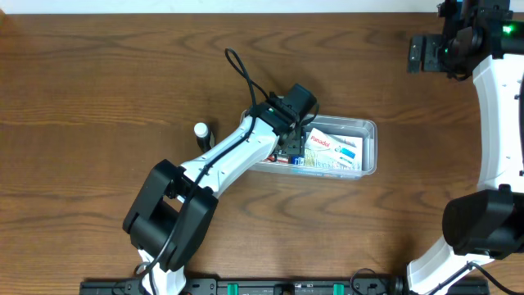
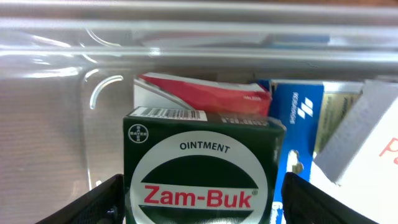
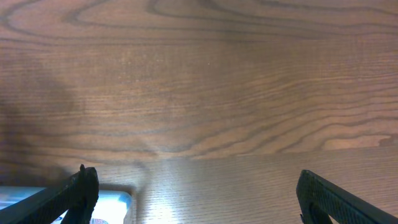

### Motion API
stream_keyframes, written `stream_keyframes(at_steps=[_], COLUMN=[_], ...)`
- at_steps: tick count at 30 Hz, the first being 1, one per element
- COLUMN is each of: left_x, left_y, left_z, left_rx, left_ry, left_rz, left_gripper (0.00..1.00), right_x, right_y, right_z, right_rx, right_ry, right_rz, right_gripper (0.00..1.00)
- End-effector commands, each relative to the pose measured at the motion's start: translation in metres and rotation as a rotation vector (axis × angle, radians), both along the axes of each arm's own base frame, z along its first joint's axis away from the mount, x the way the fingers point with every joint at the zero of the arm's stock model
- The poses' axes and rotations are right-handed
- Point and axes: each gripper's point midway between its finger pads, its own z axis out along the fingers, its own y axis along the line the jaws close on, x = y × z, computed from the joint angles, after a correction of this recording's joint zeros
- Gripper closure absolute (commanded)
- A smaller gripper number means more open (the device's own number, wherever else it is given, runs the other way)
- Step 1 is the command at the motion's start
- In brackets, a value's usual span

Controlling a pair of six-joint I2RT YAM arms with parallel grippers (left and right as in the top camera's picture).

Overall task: Pack container
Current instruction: 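Lower the green box into the container and release it, then move the left gripper back and grasp the white-capped bottle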

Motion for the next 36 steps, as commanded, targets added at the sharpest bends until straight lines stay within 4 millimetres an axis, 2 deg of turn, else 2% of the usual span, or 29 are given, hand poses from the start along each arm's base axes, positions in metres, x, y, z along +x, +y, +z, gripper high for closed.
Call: stream_keyframes(at_steps=[1, 6, 9, 11, 13, 16, 19, 21, 24, 29, 36], left_x=[0.006, -0.001, -0.008, -0.009, -0.008, 0.001, 0.015, 0.027, 0.041, 0.043, 0.032], left_y=[-0.012, -0.016, -0.007, 0.006, 0.031, 0.079, 0.127, 0.159, 0.189, 0.191, 0.18], left_z=[0.03, 0.086, 0.127, 0.15, 0.174, 0.202, 0.214, 0.212, 0.191, 0.133, 0.075], left_rx=[-0.057, -0.126, -0.159, -0.156, -0.125, -0.054, 0.005, 0.047, 0.085, -0.007, -0.037], left_ry=[-0.048, -0.145, -0.224, -0.276, -0.346, -0.434, -0.479, -0.476, -0.415, -0.194, 0.027], left_rz=[-0.044, -0.11, -0.143, -0.14, -0.114, -0.042, 0.029, 0.087, 0.12, 0.087, 0.065], left_gripper=[0.21, 0.18, 0.15, 0.12, 0.05, 0.01, 0.01, 0.02, 0.02, 0.02, 0.02], right_x=[0.002, 0.002, 0.003, 0.002, 0.002, 0.003, 0.003, 0.002, 0.002, 0.003, 0.002], right_y=[-0.002, -0.002, -0.002, -0.002, -0.002, -0.002, -0.002, -0.002, -0.002, -0.002, -0.002], right_z=[0.004, 0.004, 0.004, 0.004, 0.004, 0.004, 0.004, 0.004, 0.004, 0.004, 0.004], right_rx=[0.001, 0.001, 0.001, 0.001, 0.001, 0.001, 0.001, 0.001, 0.001, 0.001, 0.001], right_ry=[-0.013, -0.013, -0.012, -0.013, -0.013, -0.012, -0.012, -0.013, -0.013, -0.012, -0.013], right_rz=[-0.013, -0.013, -0.013, -0.013, -0.012, -0.013, -0.013, -0.012, -0.013, -0.012, -0.012], right_gripper=[0.01, 0.01, 0.01, 0.01, 0.01, 0.01, 0.01, 0.01, 0.01, 0.01, 0.01])
